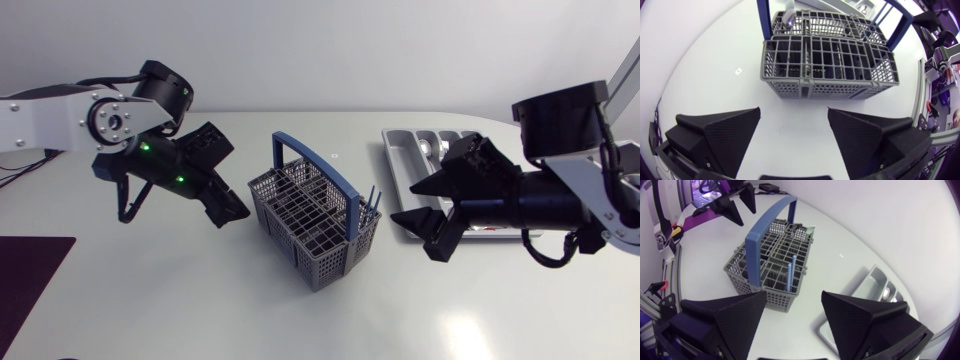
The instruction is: Unload the cutlery basket into the drawer organizer.
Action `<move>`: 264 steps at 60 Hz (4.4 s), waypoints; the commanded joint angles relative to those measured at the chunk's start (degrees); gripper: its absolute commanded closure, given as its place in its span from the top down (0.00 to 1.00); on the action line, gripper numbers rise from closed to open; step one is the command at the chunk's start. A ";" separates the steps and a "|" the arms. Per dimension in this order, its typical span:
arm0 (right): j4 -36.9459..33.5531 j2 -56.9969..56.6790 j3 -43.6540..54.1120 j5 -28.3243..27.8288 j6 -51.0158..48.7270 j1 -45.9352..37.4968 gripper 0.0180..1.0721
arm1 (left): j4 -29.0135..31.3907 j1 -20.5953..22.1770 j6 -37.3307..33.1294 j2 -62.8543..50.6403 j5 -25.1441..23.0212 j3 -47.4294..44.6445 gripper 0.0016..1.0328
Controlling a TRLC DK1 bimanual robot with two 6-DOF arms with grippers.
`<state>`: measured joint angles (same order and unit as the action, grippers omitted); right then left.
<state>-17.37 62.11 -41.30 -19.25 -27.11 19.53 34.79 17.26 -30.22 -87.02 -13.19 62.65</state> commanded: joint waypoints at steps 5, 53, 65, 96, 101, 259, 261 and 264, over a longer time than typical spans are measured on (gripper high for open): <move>3.92 1.53 2.10 1.49 -1.19 1.39 0.61 | -0.07 0.15 -1.86 5.64 -0.34 -4.82 0.95; 11.13 11.19 -0.45 8.35 0.22 7.63 0.07 | -0.86 3.13 -1.25 17.15 -1.49 -11.41 0.95; 6.47 7.33 -2.30 8.00 0.13 7.63 0.06 | -1.12 3.13 -1.34 17.15 -1.49 -11.59 0.95; -6.19 -1.02 -11.79 4.30 0.57 5.52 0.06 | -1.39 3.05 -1.69 18.64 -1.57 -12.29 0.95; -10.76 -1.99 -15.92 3.60 -0.04 4.55 0.06 | -1.39 3.05 -1.69 18.82 -1.84 -12.38 0.95; 0.05 12.42 -5.63 -5.19 -11.47 1.21 0.59 | -2.88 5.33 -2.74 24.45 -3.86 -18.18 0.95; 0.84 13.04 -5.63 -4.22 -11.21 2.00 0.59 | -2.88 5.68 -2.65 24.45 -3.86 -18.27 0.95; 2.34 14.18 -5.63 -2.82 -10.77 3.06 0.59 | -2.97 6.03 -2.65 24.53 -3.86 -18.36 0.95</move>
<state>-16.78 74.24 -48.36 -23.62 -39.00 21.10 32.36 22.46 -32.86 -63.35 -16.45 45.69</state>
